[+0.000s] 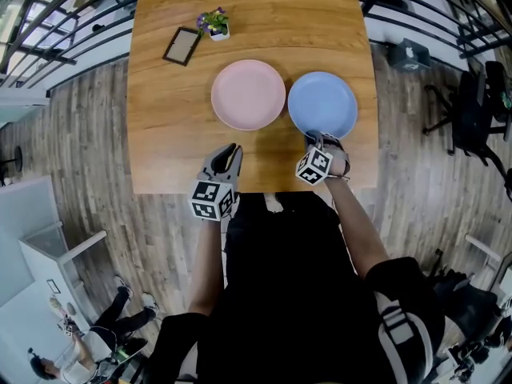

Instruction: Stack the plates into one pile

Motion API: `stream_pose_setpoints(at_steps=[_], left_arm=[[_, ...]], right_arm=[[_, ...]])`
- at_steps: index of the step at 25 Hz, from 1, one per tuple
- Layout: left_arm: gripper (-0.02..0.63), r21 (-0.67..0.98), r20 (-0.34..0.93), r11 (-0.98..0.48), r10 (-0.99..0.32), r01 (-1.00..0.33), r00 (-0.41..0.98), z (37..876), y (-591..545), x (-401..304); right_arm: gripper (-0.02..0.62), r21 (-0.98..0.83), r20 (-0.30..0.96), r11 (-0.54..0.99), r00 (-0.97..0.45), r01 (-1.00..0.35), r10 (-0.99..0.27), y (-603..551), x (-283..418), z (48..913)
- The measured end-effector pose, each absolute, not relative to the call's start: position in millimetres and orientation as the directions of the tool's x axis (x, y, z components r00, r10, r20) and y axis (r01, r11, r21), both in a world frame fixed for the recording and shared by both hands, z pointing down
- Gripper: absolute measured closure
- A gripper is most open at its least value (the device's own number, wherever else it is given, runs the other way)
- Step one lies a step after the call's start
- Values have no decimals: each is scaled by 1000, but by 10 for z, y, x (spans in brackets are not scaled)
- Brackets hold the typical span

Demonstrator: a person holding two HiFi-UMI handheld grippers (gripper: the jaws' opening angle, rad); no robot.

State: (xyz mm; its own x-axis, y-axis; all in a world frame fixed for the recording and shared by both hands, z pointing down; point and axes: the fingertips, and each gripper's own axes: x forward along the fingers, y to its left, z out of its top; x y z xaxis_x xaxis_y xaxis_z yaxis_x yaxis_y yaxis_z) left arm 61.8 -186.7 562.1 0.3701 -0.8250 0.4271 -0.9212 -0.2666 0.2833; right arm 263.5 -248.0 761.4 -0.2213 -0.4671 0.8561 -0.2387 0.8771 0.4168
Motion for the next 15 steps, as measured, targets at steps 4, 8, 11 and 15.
stream_pose_setpoints(at_steps=[4,8,11,15], left_arm=[[543,285,410,-278,-830,-917,379,5571,-1851,584],[543,287,395,-286,-834,-914,385,5520,-1826,548],[543,291,386,-285,-838,-913,385,5505,-1800,481],[543,299,379,-295,-836,-907,397,5521,-1786,382]], right_arm=[[574,439,845,863,-210,-251,-491,-2518,2665,7517],[572,454,838,852,-199,-261,-508,-2577,2701,7414],[569,458,836,847,-193,-269,-513,-2583,2707,7373],[569,484,823,829,-176,-281,-540,-2599,2689,7282]])
